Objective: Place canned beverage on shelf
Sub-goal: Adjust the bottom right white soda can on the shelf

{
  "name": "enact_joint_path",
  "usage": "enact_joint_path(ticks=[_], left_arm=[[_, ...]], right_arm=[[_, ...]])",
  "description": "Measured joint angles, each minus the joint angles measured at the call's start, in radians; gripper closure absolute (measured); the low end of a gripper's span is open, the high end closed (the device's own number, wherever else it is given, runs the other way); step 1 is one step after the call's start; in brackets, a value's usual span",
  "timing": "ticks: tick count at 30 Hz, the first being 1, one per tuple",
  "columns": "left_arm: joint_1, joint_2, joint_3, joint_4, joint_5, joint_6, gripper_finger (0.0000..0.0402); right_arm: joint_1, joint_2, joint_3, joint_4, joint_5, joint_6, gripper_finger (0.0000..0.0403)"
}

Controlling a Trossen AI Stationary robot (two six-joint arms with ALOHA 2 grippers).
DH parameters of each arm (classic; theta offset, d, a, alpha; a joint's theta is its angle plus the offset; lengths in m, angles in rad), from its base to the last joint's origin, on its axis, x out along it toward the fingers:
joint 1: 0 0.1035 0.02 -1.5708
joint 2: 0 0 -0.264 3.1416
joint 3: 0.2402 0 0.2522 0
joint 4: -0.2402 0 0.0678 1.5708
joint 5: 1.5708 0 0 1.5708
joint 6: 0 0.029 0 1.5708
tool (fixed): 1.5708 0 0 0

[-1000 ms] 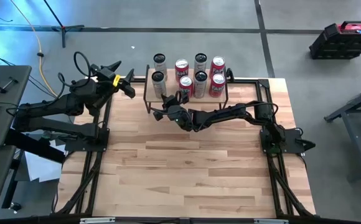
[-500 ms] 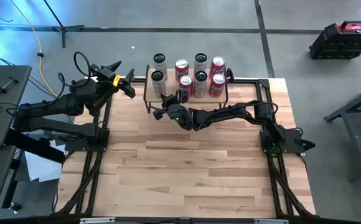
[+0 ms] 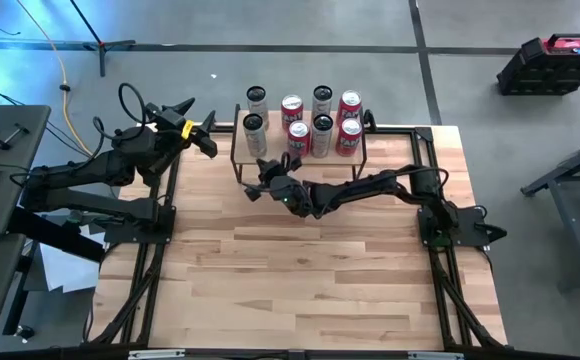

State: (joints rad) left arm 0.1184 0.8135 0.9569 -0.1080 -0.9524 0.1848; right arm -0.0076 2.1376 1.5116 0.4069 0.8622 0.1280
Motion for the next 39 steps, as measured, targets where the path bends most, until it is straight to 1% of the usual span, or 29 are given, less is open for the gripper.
enact_joint_path(ticks=[3, 6, 8, 10, 12, 15, 17, 19, 20, 22, 24, 25, 27, 30, 32, 36, 39], left_arm=[[0.000, 0.000, 0.000, 0.000, 0.000, 0.000, 0.0135], [0.000, 0.000, 0.000, 0.000, 0.000, 0.000, 0.0135], [0.000, 0.000, 0.000, 0.000, 0.000, 0.000, 0.0135], [0.000, 0.000, 0.000, 0.000, 0.000, 0.001, 0.0135], [0.000, 0.000, 0.000, 0.000, 0.000, 0.001, 0.0135], [0.000, -0.005, 0.000, -0.002, 0.003, 0.001, 0.0135], [0.000, -0.009, 0.001, 0.002, 0.022, 0.000, 0.0135], [0.000, -0.016, 0.001, -0.002, 0.035, -0.001, 0.0135], [0.000, -0.019, 0.001, 0.000, 0.036, -0.005, 0.0135], [-0.002, -0.027, 0.001, 0.000, 0.037, -0.017, 0.0135], [-0.003, -0.036, 0.001, -0.001, 0.038, -0.020, 0.0135], [-0.002, -0.041, 0.001, 0.000, 0.044, -0.022, 0.0135], [-0.003, -0.051, 0.001, -0.005, 0.058, -0.033, 0.0135], [-0.004, -0.063, 0.001, -0.008, 0.068, -0.056, 0.0135], [-0.005, -0.068, 0.001, -0.023, 0.082, -0.076, 0.0135], [-0.004, -0.074, 0.001, -0.084, 0.114, -0.152, 0.0135], [-0.004, -0.074, 0.001, -0.147, 0.156, -0.224, 0.0135]], right_arm=[[0.031, -0.013, 0.047, -0.090, 0.032, -0.079, 0.0403], [0.065, -0.014, 0.148, -0.247, 0.066, -0.180, 0.0403], [0.085, -0.014, 0.223, -0.364, 0.069, -0.232, 0.0403], [0.102, -0.015, 0.305, -0.505, 0.074, -0.246, 0.0403], [0.113, -0.015, 0.403, -0.681, 0.073, -0.248, 0.0403], [0.108, -0.015, 0.568, -0.969, 0.025, -0.202, 0.0403], [0.095, -0.015, 0.691, -1.152, -0.027, -0.130, 0.0403], [0.079, -0.016, 0.819, -1.298, -0.082, -0.048, 0.0402], [0.069, -0.026, 0.850, -1.334, -0.107, -0.013, 0.0402], [0.051, -0.107, 0.786, -1.315, -0.159, 0.023, 0.0393], [0.023, -0.168, 0.750, -1.324, -0.207, 0.076, 0.0372], [0.008, -0.190, 0.743, -1.369, -0.234, 0.107, 0.0356], [-0.024, -0.224, 0.742, -1.422, -0.292, 0.141, 0.0317], [-0.068, -0.239, 0.740, -1.487, -0.391, 0.125, 0.0251], [-0.086, -0.240, 0.740, -1.488, -0.419, 0.084, 0.0207], [-0.104, -0.239, 0.742, -1.476, -0.426, -0.004, 0.0126], [-0.119, -0.237, 0.742, -1.469, -0.426, -0.036, 0.0075]])
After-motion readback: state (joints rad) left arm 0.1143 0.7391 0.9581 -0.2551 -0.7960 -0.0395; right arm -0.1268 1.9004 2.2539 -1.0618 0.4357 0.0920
